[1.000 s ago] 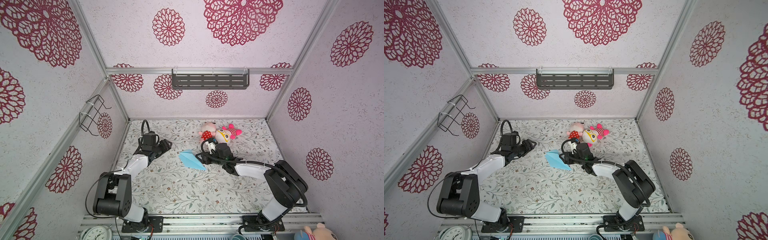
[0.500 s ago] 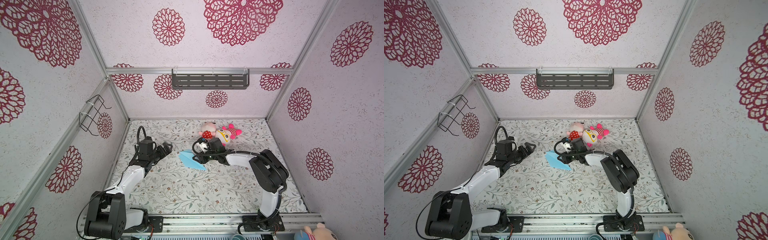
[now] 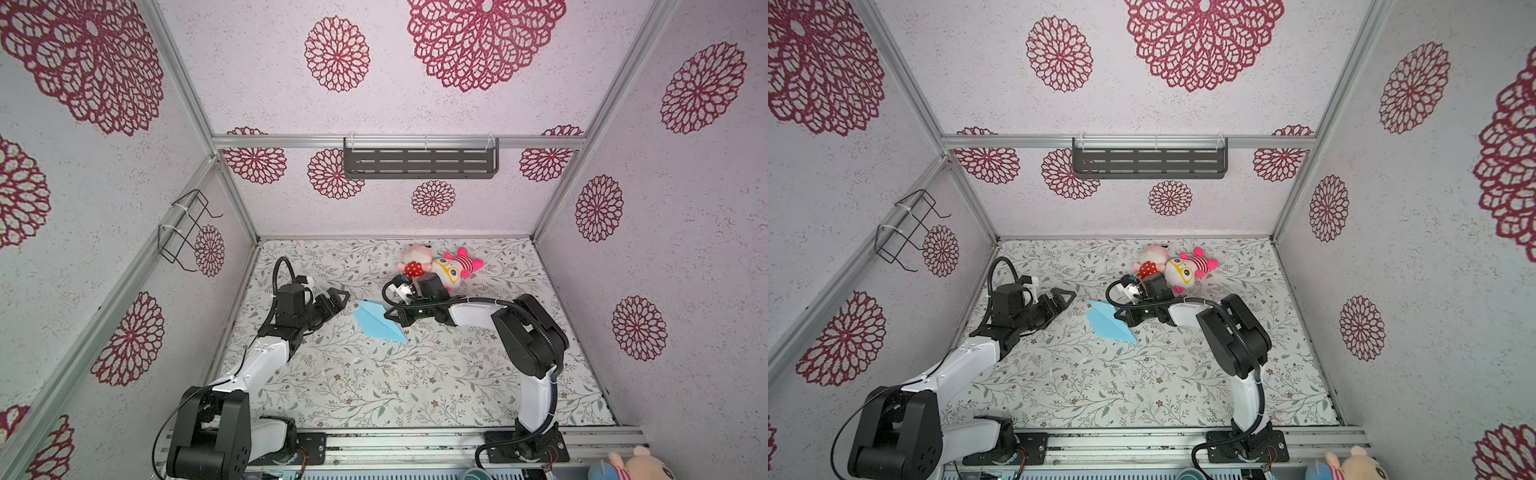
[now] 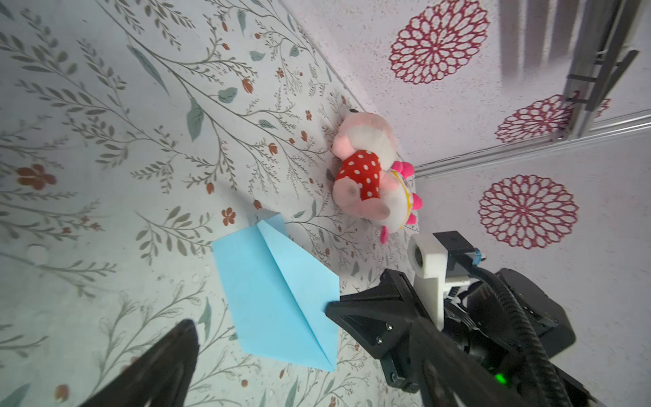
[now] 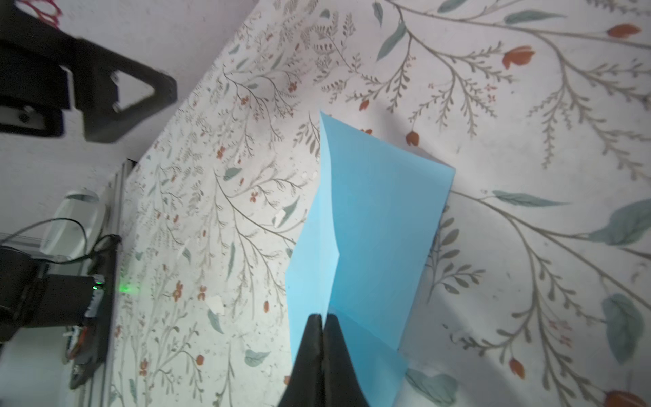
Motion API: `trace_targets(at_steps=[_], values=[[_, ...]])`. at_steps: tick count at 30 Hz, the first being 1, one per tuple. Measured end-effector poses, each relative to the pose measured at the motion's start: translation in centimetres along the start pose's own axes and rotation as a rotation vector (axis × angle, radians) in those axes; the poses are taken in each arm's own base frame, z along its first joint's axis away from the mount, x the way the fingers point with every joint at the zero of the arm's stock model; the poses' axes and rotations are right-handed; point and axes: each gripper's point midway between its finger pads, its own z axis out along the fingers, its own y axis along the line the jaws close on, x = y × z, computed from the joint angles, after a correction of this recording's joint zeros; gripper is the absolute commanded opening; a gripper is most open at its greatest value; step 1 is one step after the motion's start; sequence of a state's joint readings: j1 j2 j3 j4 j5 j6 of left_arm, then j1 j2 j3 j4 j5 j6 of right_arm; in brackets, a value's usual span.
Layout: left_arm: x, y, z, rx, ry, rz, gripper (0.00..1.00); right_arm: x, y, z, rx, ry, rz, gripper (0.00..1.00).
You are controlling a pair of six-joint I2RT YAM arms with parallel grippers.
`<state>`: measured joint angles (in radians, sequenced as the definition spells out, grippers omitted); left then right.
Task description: Fold a paper plane with a square sheet of paper (pick it up from the middle)
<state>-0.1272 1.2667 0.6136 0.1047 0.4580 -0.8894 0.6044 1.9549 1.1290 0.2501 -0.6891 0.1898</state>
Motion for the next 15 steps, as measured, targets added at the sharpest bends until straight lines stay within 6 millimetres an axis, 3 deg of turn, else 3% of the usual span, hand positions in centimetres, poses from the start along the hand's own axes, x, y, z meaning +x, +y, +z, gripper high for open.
trace_targets(at_steps=[4, 9, 15], values=[[1.5, -1.8, 0.4, 0.092, 0.037, -0.014, 0.92, -2.3, 2.6, -1.5, -0.079, -0.082, 0.042, 0.05], [3.5, -6.0, 0.8, 0.237, 0.087, 0.029, 0.88, -5.1, 6.1, -3.6, -0.192, -0.181, 0.086, 0.05], [3.8, -8.6, 1.2, 0.348, 0.09, 0.066, 0.72, -6.1, 8.1, -4.9, -0.297, -0.227, 0.163, 0.07]])
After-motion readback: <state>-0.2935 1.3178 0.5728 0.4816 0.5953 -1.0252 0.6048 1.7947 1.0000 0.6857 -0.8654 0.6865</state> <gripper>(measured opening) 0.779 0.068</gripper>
